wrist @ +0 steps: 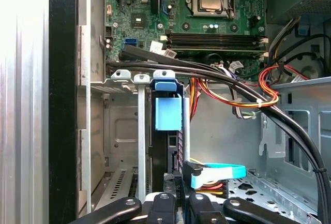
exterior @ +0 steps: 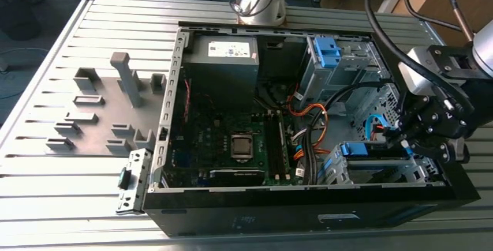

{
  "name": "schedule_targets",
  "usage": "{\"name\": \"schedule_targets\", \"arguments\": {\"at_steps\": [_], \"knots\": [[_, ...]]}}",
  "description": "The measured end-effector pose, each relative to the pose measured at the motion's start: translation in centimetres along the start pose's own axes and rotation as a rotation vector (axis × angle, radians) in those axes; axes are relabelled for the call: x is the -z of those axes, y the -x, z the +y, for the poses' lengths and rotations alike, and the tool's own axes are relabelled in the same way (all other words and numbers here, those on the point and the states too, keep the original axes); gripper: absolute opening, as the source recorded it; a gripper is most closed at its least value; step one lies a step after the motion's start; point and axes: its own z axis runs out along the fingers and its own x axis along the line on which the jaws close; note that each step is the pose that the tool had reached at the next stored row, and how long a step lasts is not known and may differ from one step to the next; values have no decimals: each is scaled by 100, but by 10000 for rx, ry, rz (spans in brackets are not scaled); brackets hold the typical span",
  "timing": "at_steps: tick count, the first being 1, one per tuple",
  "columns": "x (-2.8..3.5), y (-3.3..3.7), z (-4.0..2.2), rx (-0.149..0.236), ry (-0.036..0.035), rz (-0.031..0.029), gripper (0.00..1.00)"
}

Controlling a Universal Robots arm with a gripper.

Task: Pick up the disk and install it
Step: 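Insert the first disk wire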

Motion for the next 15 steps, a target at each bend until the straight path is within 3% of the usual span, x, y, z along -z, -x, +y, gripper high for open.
{"name": "schedule_targets", "arguments": {"at_steps": [6, 15], "knots": [[-42, -4, -1, 0, 2, 13, 16], [-67, -5, -2, 0, 3, -22, 17]]}}
